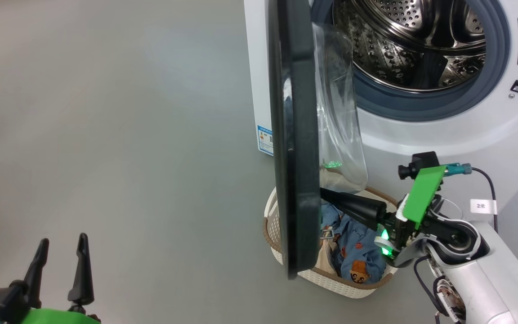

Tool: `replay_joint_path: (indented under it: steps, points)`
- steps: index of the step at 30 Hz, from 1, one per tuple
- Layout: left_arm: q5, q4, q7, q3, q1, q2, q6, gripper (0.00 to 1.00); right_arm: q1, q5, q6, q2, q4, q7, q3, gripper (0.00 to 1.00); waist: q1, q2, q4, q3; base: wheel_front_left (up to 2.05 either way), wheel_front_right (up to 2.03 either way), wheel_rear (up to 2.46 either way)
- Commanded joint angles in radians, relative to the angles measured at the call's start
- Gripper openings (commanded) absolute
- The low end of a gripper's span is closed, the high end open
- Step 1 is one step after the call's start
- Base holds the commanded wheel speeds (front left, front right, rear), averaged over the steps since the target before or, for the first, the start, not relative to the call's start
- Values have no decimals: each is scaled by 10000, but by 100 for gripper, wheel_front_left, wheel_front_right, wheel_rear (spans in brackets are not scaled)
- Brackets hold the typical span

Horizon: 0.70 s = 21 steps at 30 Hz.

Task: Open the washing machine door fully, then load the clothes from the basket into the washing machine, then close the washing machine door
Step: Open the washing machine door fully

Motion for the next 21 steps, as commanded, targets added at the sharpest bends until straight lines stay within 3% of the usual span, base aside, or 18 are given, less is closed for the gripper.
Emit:
replay_joint_path:
  steps: [1, 21]
  points:
    - [-86, -334, -65, 397, -90, 362, 52, 100, -449, 125, 85, 225, -234, 82, 233, 0, 0, 0, 9, 18, 0, 0, 0]
    - [35, -297, -31, 76, -205, 458, 38, 100, -223, -100, 85, 382, -568, -55, -252, 0, 0, 0, -96, -150, 0, 0, 0]
